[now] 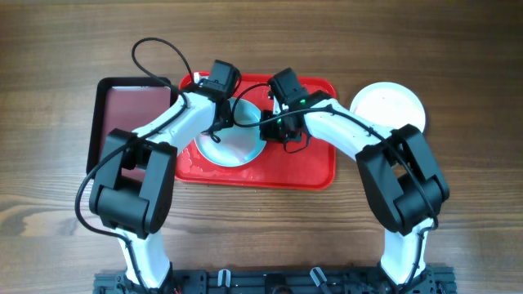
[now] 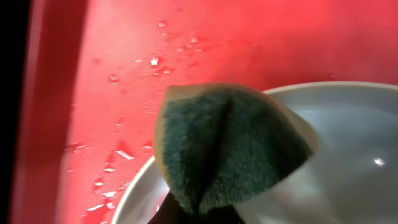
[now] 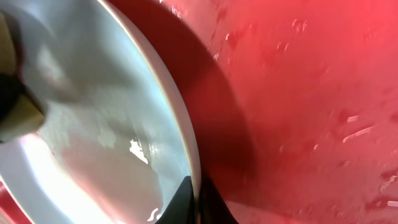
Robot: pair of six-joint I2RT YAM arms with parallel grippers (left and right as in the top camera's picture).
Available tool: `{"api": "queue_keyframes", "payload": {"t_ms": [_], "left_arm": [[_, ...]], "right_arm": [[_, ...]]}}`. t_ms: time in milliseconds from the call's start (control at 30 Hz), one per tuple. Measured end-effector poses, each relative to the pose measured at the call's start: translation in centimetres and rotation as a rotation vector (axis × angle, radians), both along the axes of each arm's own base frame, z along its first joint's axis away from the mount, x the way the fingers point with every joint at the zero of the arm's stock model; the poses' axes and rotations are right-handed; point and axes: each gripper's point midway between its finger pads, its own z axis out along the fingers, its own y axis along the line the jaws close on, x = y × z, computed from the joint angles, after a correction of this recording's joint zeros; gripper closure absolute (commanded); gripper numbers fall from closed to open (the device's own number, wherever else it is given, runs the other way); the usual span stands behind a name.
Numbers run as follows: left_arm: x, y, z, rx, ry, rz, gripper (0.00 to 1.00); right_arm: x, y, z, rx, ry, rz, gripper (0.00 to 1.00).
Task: Clean dirty plates on tray and stack at the side
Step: 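Scrub the tilted third plate with the sponge in the left gripper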
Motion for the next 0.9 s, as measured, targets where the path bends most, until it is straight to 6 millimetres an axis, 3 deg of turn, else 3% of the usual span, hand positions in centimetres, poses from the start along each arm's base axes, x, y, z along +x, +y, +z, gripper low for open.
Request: {"api": "queue_keyframes", "payload": {"t_ms": [200, 300, 400, 500, 633, 767, 900], "left_arm": [[-0.6, -1.8, -0.1, -0.266, 0.096, -0.058, 0.96], [-3.0, -3.9, -0.1, -0.412, 0.204, -0.145, 0.96], [-6.8, -7.7, 0.1, -0.637, 0.33, -0.318, 0.96], [-7.7, -9.7, 0.0, -0.72, 0.339, -0.393, 0.96], [-5.4, -10.9, 0.0, -0.726, 0.241, -0.371, 0.96], [-0.6, -11.3, 0.4, -0.667, 0.032, -0.335, 0.96], [2.7, -8.6, 0.2, -0.478, -0.092, -0.19, 0.96]], "right_arm": [[1.3, 0.0, -0.2, 0.18, 0.058, 0.003, 0.96], [1.4, 0.4, -0.2, 0.216, 0.059, 0.02, 0.96], [1.3, 0.7, -0.2, 0.233, 0.06, 0.032, 0.96], [1.2, 0.8, -0.2, 0.237, 0.059, 0.04, 0.96], [1.3, 0.9, -0.2, 0.24, 0.054, 0.044, 0.96], [2.1, 0.7, -0.2, 0.242, 0.034, 0.032, 0.96], [1.8, 1.3, 0.0, 0.254, 0.039, 0.048, 0.96]]}}
